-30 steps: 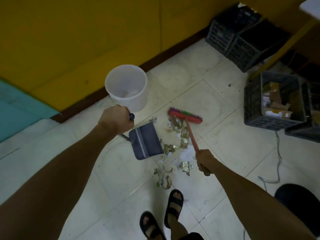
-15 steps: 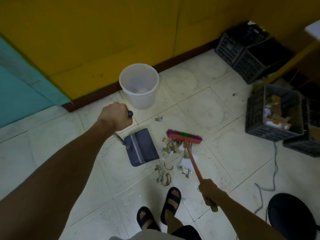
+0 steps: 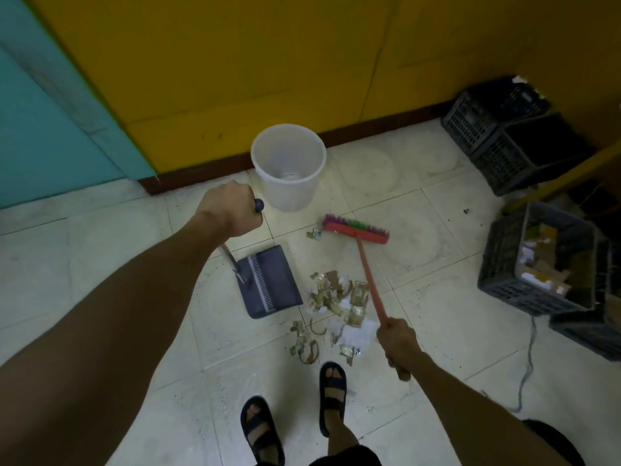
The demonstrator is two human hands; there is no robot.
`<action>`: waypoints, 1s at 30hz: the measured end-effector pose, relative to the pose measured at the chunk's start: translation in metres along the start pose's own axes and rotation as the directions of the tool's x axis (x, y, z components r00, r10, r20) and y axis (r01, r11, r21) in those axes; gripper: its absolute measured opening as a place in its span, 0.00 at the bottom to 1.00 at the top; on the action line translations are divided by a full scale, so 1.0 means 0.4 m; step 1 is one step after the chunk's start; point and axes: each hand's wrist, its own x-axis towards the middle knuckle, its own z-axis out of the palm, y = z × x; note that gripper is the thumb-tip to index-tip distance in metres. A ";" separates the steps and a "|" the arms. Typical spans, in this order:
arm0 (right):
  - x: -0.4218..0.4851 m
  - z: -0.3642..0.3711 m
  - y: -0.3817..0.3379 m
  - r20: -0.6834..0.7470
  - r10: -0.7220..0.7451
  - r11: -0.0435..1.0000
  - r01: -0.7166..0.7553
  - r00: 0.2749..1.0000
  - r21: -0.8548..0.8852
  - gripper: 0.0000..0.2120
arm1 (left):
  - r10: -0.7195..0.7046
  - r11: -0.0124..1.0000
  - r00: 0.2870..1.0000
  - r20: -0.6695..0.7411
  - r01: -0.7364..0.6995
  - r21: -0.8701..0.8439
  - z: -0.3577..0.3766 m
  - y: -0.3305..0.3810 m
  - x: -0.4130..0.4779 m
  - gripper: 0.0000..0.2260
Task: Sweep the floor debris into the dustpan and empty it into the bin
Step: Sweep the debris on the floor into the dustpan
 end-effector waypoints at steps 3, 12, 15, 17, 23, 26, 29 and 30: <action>0.102 -0.068 -0.082 0.043 -0.061 0.998 0.060 0.997 0.023 0.09 | -0.021 0.998 1.000 0.012 0.020 0.057 0.004 0.033 0.019 0.17; 0.322 -0.120 -0.198 0.216 -0.014 0.989 0.046 0.976 -0.142 0.15 | -0.212 0.977 0.975 0.059 0.214 -0.017 0.039 0.100 0.070 0.18; 0.339 -0.091 -0.165 0.280 0.080 0.977 -0.019 0.957 -0.212 0.08 | -0.249 0.966 0.966 0.074 0.253 -0.053 0.050 0.098 0.057 0.18; 0.324 -0.073 -0.138 0.299 0.093 0.967 -0.015 0.950 -0.254 0.10 | -0.270 0.959 0.960 0.076 0.275 -0.064 0.051 0.090 0.038 0.17; 0.226 -0.062 -0.042 0.317 0.108 0.950 -0.004 0.942 -0.312 0.08 | -0.253 0.965 0.964 0.077 0.257 -0.046 0.056 0.076 -0.045 0.18; 0.174 -0.051 0.021 0.306 0.104 0.945 0.002 0.946 -0.326 0.08 | -0.246 0.968 0.968 0.057 0.248 -0.036 0.065 0.066 -0.112 0.17; 0.110 -0.035 0.101 0.287 0.136 0.937 -0.029 0.948 -0.348 0.09 | -0.255 0.965 0.966 0.032 0.256 -0.051 0.076 0.054 -0.205 0.15; 0.087 -0.032 0.131 0.283 0.139 0.931 -0.028 0.949 -0.363 0.09 | -0.258 0.964 0.966 0.021 0.259 -0.059 0.079 0.049 -0.238 0.14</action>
